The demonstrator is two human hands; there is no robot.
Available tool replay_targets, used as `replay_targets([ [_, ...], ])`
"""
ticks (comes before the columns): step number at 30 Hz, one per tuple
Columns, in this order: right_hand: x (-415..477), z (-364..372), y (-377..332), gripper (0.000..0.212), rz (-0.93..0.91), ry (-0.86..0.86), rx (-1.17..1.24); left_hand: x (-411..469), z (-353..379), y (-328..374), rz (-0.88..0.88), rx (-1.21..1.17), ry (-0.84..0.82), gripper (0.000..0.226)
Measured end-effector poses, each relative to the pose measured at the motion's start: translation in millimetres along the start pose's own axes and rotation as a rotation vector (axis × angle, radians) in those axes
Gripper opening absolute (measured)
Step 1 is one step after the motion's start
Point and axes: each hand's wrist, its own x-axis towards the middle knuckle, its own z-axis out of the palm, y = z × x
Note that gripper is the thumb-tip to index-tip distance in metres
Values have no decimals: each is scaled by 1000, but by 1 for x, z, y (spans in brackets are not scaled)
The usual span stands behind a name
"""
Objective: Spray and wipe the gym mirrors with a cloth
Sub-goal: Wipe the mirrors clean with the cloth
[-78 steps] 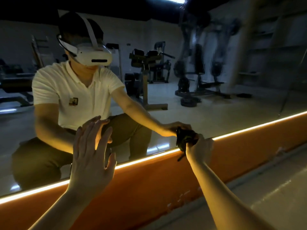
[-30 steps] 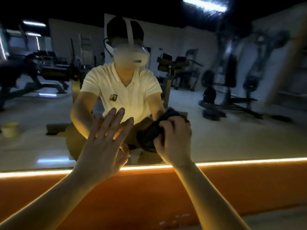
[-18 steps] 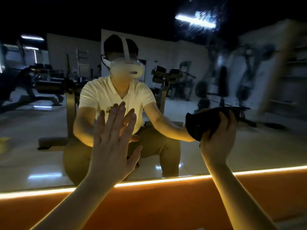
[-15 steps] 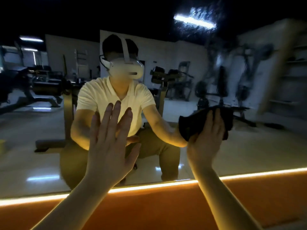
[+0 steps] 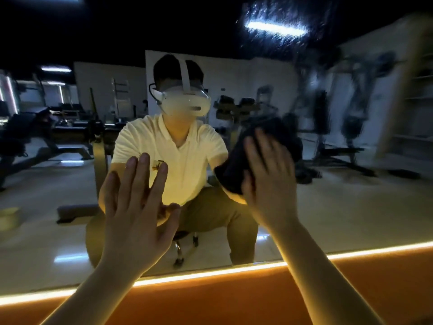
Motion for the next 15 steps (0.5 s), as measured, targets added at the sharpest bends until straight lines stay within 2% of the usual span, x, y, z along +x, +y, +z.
replay_targets([
  [5,2,-4,44,60,550,188,-1,2,-1,9,-36,-11,-3,80],
  [8,16,-4,20,63,637,212,67,3,-4,12,-53,-20,-20,79],
  [11,24,-5,-23,64,467,115,90,7,-10,17,-71,-35,4,77],
  [15,21,-4,-72,72,-60,-87,66,29,-13,23,-70,-85,64,76],
])
